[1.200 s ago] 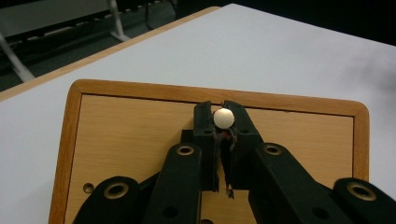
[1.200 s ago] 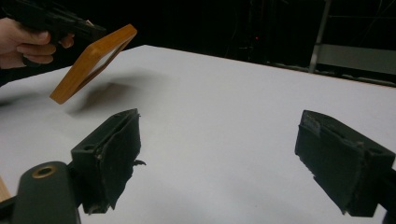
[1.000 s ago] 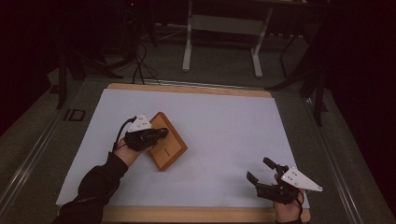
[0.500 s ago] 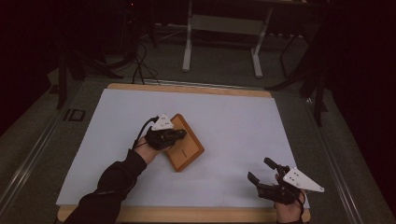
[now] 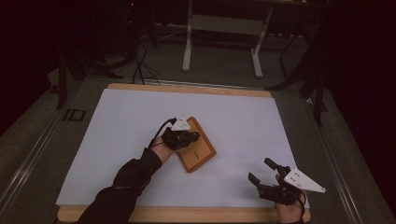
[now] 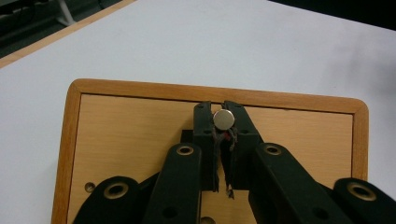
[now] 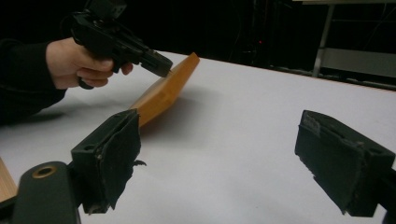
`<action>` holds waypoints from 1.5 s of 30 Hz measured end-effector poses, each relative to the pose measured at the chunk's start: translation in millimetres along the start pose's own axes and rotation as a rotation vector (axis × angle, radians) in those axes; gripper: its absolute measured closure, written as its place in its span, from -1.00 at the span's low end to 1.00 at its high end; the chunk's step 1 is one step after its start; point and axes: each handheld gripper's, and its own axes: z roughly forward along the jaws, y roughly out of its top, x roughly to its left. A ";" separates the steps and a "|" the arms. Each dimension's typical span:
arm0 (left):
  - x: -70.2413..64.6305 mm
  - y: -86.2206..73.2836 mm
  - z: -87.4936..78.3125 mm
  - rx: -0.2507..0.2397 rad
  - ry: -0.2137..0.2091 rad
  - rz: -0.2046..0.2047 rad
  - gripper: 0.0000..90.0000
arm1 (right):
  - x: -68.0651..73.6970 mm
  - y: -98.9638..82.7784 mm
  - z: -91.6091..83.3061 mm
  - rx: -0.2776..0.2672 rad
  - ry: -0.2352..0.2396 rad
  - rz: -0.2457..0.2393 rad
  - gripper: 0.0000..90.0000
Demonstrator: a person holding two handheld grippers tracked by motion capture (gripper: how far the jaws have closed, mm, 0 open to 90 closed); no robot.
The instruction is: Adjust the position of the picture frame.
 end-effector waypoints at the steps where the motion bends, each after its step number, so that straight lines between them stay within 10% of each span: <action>1: 0.3 0.5 2.0 0.002 0.000 0.003 0.89 | 0.0 0.0 -0.2 -0.001 0.001 0.000 -0.69; 25: -0.8 -1.5 53.9 0.080 0.022 -0.009 0.89 | 1.9 -0.2 1.4 0.010 0.012 -0.014 -0.69; 45: -2.1 -4.0 58.5 0.092 0.025 -0.001 0.86 | 1.6 -0.7 2.1 0.011 0.019 -0.007 -0.69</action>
